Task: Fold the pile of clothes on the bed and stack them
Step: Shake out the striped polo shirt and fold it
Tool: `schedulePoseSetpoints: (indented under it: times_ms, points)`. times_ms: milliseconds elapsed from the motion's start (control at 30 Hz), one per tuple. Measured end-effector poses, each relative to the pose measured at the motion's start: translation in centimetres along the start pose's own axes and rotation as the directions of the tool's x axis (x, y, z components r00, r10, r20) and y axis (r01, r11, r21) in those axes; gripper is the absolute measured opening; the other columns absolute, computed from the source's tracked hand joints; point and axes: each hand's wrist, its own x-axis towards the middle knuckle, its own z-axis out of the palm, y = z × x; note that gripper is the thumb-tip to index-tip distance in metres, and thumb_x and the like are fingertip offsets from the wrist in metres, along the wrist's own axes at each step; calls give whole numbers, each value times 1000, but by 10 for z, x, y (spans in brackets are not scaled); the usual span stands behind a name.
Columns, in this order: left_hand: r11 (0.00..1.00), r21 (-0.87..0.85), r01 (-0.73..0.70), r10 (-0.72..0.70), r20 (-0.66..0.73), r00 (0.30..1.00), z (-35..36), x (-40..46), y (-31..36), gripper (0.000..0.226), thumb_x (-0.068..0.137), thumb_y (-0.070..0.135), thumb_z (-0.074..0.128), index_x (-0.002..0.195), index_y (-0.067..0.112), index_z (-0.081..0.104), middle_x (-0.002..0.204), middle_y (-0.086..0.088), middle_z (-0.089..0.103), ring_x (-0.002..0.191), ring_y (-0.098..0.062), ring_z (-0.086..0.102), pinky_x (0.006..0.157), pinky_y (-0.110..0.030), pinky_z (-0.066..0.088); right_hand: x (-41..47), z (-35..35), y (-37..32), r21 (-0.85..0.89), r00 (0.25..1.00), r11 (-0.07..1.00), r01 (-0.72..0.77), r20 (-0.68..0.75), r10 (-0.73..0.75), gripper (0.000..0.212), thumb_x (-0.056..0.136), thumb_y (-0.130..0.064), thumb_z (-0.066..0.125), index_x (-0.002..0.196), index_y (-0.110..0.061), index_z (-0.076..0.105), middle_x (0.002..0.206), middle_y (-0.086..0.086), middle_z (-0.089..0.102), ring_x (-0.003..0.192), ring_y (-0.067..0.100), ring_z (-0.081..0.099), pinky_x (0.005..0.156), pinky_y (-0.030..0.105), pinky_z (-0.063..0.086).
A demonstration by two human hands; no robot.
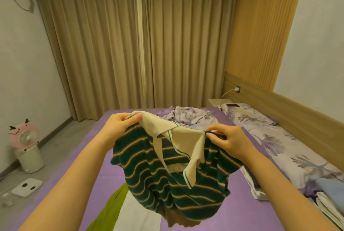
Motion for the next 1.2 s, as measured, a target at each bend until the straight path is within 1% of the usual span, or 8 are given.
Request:
schedulePoseSetpoints:
  times_ms: [133, 267, 400, 533, 733, 867, 1000, 1200]
  points:
    - [1000, 19, 1, 0, -38, 999, -12, -6, -3, 26, 86, 43, 61, 93, 19, 67, 94, -8, 65, 91, -25, 58, 78, -35, 46, -15, -1, -13, -238, 968, 949, 205, 190, -162, 30, 89, -23, 64, 119, -28, 63, 108, -7, 68, 94, 7, 62, 81, 25, 54]
    - [999, 30, 35, -35, -5, 999, -11, -14, -10, 27, 85, 45, 62, 93, 20, 67, 95, -6, 66, 92, -24, 60, 75, -33, 45, -29, 1, -30, -222, 967, 941, 254, 59, -247, 24, 87, -25, 65, 110, -17, 69, 100, 0, 72, 86, 14, 67, 76, 28, 58]
    - [997, 59, 50, -55, 75, 996, 6, -28, -14, 30, 82, 47, 63, 92, 19, 70, 91, -6, 69, 90, -25, 63, 74, -33, 47, -42, -4, -38, -138, 987, 982, 127, -83, -140, 31, 87, -34, 56, 105, -15, 72, 97, 0, 73, 84, 13, 67, 76, 29, 58]
    - [997, 81, 16, -30, 181, 983, 23, -40, -9, 39, 68, 54, 62, 86, 21, 71, 77, 3, 71, 81, -19, 66, 67, -26, 47, -48, -11, -28, 18, 969, 1000, 4, -247, 1, 18, 90, -18, 59, 99, -12, 73, 100, -2, 68, 93, 9, 61, 83, 21, 50]
    - [989, 143, -44, 7, 245, 969, 50, -48, 3, 25, 78, 47, 63, 82, 23, 70, 76, 5, 70, 80, -14, 64, 70, -25, 45, -54, -20, -1, 183, 900, 971, -154, -380, 214, 16, 96, -18, 50, 96, -27, 63, 84, -20, 61, 83, -10, 56, 66, 3, 43]
    - [985, 174, 0, -50, 278, 959, 67, -53, 10, 13, 88, 29, 63, 91, 18, 70, 88, -3, 71, 88, -18, 66, 75, -27, 49, -59, -29, 29, 113, 936, 969, -218, -259, 240, 20, 99, -24, 46, 90, -19, 63, 84, -4, 64, 78, 9, 57, 69, 26, 44]
    - [943, 333, -6, -87, 264, 961, 98, -61, 2, 14, 89, 31, 63, 90, 18, 66, 90, -5, 68, 88, -18, 64, 76, -25, 50, -68, -39, 59, 104, 963, 958, -267, -19, 271, 24, 100, -23, 43, 94, -10, 62, 89, 4, 64, 84, 19, 58, 75, 33, 44]
    - [893, 449, 37, -137, 192, 972, 125, -67, -24, 22, 87, 43, 63, 86, 21, 60, 86, -1, 65, 82, -15, 60, 71, -21, 47, -81, -52, 102, 64, 949, 968, -241, 224, 222, 18, 100, -27, 43, 90, -24, 58, 84, -9, 62, 78, 3, 57, 64, 11, 41]
